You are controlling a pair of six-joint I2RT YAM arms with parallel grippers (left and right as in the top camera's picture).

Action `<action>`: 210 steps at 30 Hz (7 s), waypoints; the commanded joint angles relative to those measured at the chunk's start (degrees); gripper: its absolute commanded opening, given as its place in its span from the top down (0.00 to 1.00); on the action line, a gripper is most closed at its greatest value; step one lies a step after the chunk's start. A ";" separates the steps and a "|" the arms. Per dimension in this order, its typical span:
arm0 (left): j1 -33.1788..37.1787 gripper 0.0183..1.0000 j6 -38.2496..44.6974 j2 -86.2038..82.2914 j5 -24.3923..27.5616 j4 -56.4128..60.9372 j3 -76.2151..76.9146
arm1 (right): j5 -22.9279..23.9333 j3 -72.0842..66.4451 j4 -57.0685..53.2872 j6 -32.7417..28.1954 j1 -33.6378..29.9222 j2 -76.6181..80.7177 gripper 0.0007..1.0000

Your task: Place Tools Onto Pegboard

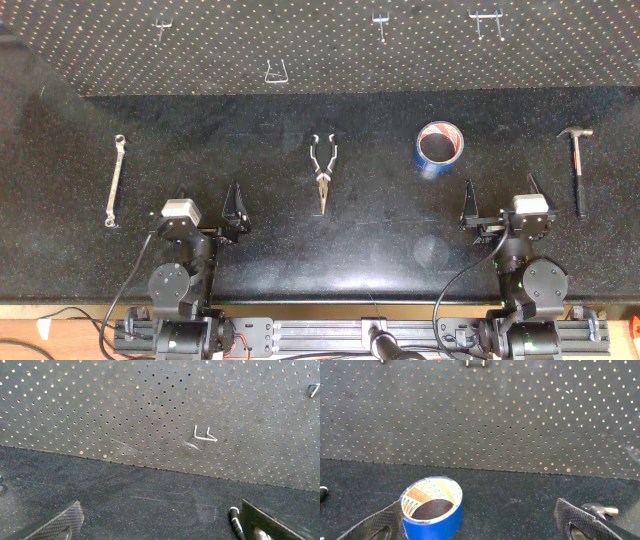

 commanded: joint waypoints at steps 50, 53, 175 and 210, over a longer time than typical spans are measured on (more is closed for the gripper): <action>36.02 0.01 40.02 76.81 -4.15 -47.76 61.09 | -0.35 -0.17 -0.31 -0.98 0.33 -0.42 0.02; 40.15 0.01 40.06 93.79 1.57 -48.43 71.54 | -0.37 -0.17 -0.31 -1.01 0.35 -0.42 0.02; -27.78 0.45 -20.04 118.90 -2.89 -43.63 85.79 | -0.37 -0.17 -0.31 -0.98 0.35 -0.42 0.02; -13.94 0.99 -10.91 89.79 -13.42 -18.67 80.21 | -0.37 -0.17 -0.31 -0.98 0.33 -0.42 0.02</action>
